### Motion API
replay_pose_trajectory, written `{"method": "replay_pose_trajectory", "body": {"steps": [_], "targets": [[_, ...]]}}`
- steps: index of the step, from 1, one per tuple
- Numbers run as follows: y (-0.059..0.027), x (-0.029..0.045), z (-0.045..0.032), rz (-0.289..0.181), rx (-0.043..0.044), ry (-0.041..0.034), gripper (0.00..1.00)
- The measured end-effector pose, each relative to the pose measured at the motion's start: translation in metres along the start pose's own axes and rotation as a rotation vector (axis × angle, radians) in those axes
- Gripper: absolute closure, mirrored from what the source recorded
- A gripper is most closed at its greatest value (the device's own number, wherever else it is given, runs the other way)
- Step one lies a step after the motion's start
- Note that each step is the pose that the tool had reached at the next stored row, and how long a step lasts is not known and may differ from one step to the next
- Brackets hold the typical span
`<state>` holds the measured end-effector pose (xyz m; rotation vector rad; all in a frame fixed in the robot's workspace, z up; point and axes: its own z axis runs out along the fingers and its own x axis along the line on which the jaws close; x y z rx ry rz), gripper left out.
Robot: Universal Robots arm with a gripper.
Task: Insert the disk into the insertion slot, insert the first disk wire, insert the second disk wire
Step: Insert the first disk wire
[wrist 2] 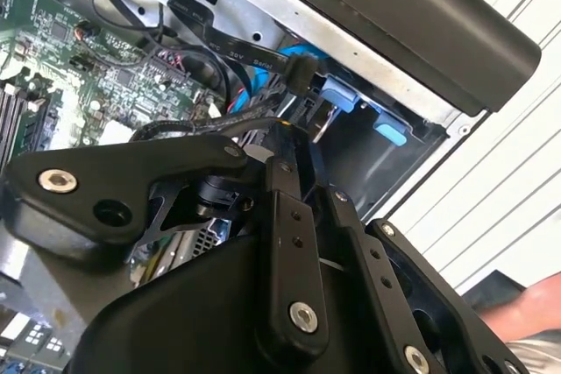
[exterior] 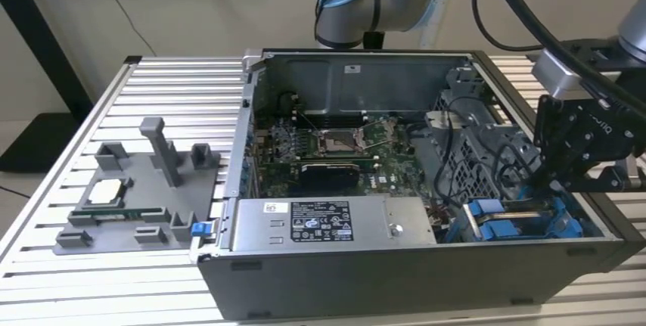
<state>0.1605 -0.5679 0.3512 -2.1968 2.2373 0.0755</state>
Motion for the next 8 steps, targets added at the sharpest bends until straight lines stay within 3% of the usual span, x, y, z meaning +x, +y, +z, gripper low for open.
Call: {"method": "replay_pose_trajectory", "body": {"steps": [8], "targets": [[-0.0003,0.0023,0.0046,0.0,0.0,-0.0001,1.0]]}}
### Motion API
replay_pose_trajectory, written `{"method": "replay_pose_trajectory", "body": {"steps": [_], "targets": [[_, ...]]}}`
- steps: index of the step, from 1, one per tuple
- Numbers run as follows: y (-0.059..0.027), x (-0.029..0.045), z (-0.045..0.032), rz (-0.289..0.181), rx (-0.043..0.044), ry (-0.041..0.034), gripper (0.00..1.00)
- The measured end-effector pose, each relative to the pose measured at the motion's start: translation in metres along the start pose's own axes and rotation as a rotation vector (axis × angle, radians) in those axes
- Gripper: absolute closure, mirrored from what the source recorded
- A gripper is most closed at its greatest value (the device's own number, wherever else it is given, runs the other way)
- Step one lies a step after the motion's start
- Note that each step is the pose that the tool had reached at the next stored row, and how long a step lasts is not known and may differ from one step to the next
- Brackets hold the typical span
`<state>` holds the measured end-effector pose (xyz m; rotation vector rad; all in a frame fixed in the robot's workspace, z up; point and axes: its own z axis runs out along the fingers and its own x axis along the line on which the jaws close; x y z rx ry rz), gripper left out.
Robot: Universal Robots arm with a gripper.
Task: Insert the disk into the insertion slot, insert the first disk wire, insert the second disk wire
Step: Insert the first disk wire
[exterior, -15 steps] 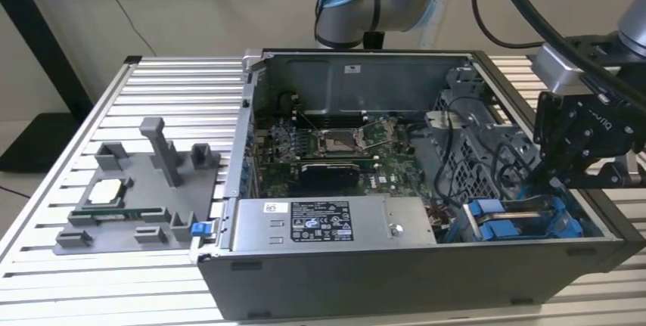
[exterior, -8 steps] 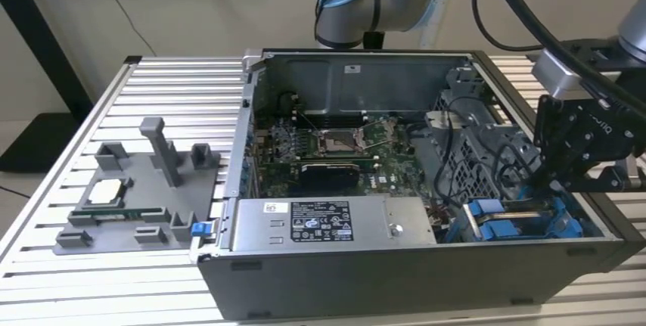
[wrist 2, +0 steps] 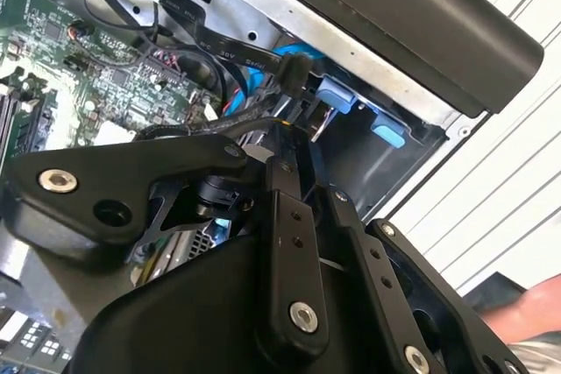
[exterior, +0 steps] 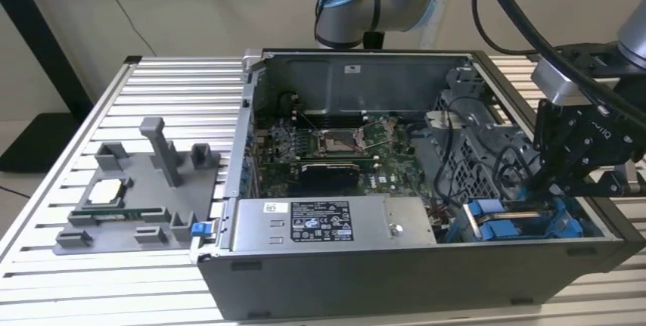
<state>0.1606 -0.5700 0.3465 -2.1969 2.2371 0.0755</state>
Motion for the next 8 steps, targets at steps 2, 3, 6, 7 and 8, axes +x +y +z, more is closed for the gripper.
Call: {"method": "replay_pose_trajectory", "body": {"steps": [2,3,6,7,8], "targets": [[0.0,0.0,0.0012,0.0,0.0,0.0001,1.0],[0.0,0.0001,0.0014,0.0,0.0,0.0003,1.0],[-0.0004,0.0001,0.002,0.0,0.0,0.0,1.0],[-0.0007,0.0001,0.0021,0.0,0.0,0.0,1.0],[-0.0008,0.0001,0.0022,0.0,0.0,0.0,1.0]]}}
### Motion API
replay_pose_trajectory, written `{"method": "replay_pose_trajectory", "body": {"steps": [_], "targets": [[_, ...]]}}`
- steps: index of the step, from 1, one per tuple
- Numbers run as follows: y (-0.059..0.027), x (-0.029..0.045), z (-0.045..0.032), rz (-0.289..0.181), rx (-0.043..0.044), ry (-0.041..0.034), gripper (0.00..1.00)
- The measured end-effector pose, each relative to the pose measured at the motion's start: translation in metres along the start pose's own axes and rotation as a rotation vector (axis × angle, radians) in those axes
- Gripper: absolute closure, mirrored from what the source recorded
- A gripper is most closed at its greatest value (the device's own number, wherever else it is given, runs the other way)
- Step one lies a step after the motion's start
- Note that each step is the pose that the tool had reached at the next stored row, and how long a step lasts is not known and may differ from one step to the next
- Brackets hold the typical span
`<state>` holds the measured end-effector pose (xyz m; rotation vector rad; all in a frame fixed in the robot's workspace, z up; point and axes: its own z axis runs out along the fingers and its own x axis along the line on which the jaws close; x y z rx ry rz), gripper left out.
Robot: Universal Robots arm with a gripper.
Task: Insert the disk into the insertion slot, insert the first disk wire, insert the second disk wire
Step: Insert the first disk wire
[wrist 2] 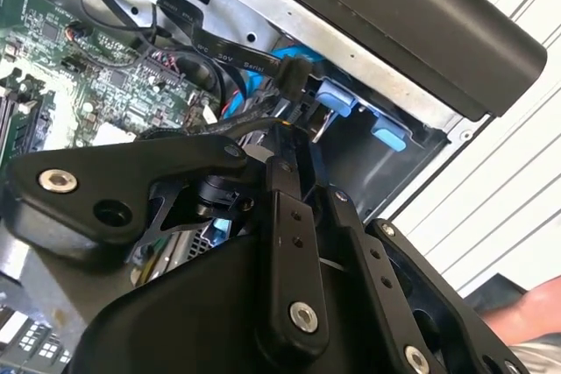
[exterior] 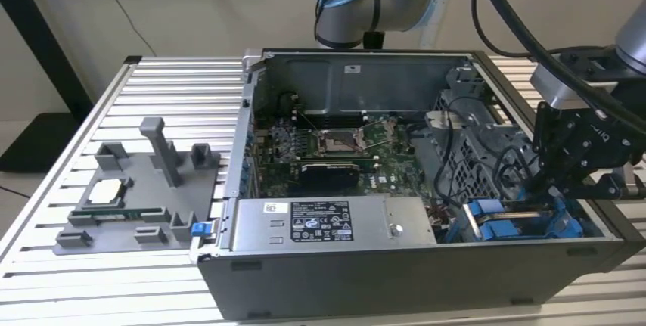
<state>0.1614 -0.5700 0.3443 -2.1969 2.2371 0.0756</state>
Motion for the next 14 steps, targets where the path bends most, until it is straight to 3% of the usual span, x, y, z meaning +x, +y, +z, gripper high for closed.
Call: {"method": "replay_pose_trajectory", "body": {"steps": [14], "targets": [[-0.0011,-0.0004,0.0023,0.0,0.0,-0.0002,1.0]]}}
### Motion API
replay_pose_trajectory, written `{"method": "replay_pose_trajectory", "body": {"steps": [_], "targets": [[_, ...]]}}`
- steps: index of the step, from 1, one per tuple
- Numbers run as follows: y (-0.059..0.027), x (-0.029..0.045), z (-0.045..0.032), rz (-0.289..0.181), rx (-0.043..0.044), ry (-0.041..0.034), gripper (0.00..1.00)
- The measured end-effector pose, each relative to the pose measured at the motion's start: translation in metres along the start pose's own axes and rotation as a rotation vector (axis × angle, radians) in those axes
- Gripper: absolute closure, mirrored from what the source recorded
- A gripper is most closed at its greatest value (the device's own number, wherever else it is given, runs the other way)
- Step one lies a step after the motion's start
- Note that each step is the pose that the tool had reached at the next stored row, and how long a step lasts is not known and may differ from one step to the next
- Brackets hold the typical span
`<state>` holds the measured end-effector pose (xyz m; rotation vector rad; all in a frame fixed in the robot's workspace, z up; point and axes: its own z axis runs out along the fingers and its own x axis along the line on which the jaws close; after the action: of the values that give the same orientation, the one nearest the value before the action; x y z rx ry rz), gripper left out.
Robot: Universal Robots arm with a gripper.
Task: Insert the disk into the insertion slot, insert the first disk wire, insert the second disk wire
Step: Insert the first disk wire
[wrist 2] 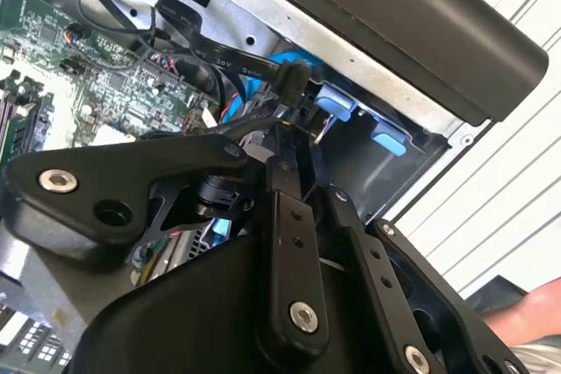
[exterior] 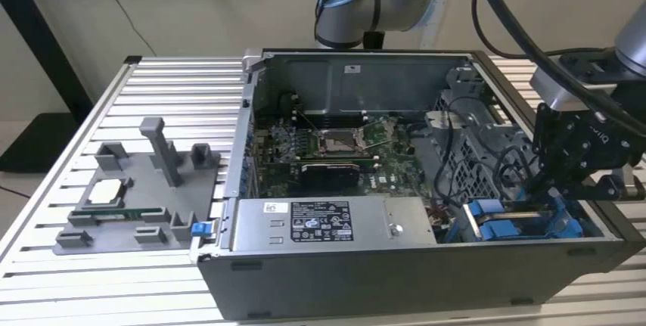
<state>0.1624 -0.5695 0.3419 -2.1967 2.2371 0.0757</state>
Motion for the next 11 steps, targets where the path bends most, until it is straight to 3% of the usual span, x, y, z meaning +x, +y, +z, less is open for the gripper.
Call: {"method": "replay_pose_trajectory", "body": {"steps": [11], "targets": [[-0.0004,-0.0011,0.0021,0.0,0.0,-0.0003,1.0]]}}
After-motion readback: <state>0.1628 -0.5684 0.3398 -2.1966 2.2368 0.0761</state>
